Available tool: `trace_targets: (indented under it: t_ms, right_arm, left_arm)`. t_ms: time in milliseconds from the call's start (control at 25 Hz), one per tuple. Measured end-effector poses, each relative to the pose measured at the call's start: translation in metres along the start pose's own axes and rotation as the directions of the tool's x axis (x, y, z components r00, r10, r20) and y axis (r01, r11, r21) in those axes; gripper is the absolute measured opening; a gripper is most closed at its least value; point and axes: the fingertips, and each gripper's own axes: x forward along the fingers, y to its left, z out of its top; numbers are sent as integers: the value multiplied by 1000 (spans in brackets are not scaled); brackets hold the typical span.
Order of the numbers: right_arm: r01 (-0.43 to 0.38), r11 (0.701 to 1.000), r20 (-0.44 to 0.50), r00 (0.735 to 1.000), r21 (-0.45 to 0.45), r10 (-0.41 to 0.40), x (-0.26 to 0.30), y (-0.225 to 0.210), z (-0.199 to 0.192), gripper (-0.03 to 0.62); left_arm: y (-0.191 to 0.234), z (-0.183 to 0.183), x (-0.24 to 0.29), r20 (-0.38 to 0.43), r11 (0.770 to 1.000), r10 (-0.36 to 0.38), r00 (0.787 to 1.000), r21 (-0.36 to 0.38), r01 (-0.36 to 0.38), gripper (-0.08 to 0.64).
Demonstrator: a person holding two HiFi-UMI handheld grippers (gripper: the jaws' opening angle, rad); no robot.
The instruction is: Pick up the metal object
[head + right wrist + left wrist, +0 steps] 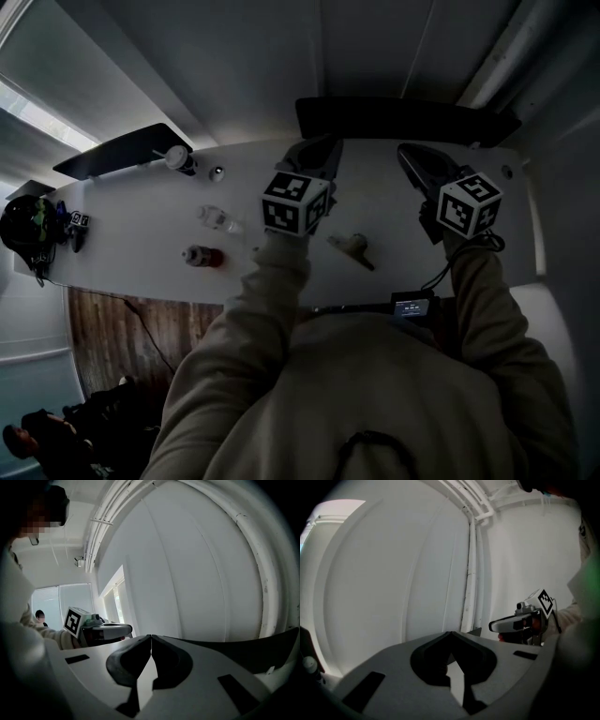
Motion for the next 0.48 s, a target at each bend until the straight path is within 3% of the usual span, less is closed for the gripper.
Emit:
trace_targets:
  t_ms: [480]
  right_arm:
    - [-46, 998, -89, 995, 52, 50, 14, 3, -54, 18]
  left_arm:
    - [-5, -51, -9, -89, 999, 15, 996, -38, -19, 3]
